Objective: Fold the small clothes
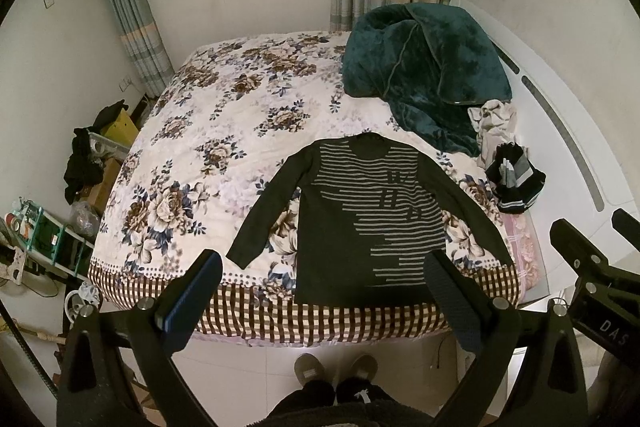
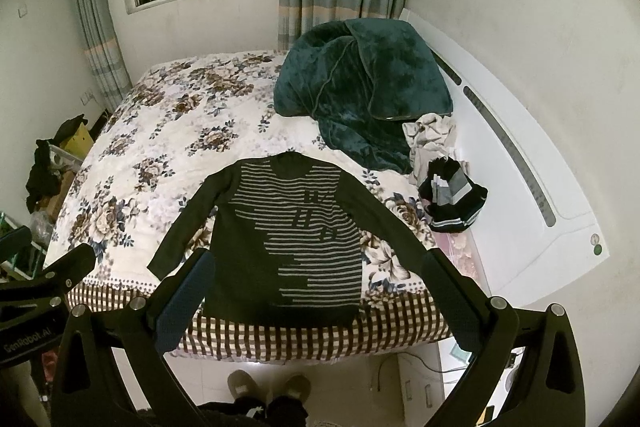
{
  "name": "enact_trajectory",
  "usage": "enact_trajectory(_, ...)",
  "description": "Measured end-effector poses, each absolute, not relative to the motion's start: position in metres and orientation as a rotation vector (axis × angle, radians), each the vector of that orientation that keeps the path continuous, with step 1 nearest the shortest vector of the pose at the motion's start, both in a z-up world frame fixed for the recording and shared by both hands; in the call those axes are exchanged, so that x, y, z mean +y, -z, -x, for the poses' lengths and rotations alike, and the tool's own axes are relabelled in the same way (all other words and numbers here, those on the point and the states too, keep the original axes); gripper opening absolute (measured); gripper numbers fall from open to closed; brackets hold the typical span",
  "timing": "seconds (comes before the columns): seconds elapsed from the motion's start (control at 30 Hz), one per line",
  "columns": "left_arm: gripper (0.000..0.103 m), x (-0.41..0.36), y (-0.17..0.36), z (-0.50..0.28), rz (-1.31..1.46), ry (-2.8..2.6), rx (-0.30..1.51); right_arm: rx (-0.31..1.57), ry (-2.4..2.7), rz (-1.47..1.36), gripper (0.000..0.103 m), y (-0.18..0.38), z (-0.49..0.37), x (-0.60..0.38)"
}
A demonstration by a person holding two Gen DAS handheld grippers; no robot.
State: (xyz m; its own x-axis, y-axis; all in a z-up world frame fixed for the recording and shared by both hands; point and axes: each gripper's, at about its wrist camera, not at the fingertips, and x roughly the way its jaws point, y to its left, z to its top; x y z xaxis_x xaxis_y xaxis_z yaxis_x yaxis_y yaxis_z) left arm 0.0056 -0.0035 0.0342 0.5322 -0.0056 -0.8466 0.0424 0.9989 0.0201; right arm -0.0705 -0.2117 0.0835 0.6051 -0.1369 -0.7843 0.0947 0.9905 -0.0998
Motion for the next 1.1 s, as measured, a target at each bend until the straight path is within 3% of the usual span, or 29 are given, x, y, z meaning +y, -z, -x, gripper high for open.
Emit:
enact_trajectory(0.37,0.103,-0.006,-0.052,-0.016,-0.031,0.033,0.990,0.909,0.134,0.050,0.103,-0.084,0.069,-0.212)
enact_trajectory(0.83,0.103,0.012,-0.037,-0.014,-0.023,0.057,0.970,0.914,0.153,0.031,0.103,-0.081,0.061,-0.212)
enact_trajectory(0.97,0.103,0.014,-0.010,-0.034,-0.056,0.055,0.951,0.939,0.221,-0.036,0.103,-0.059,0.038,-0.231)
enact_trajectory(1.1,0.103,0.006,0.033,-0.071,-0.120,0.032,0.953,1.007,0.377,-0.170,0.103,0.005,0.018,-0.292)
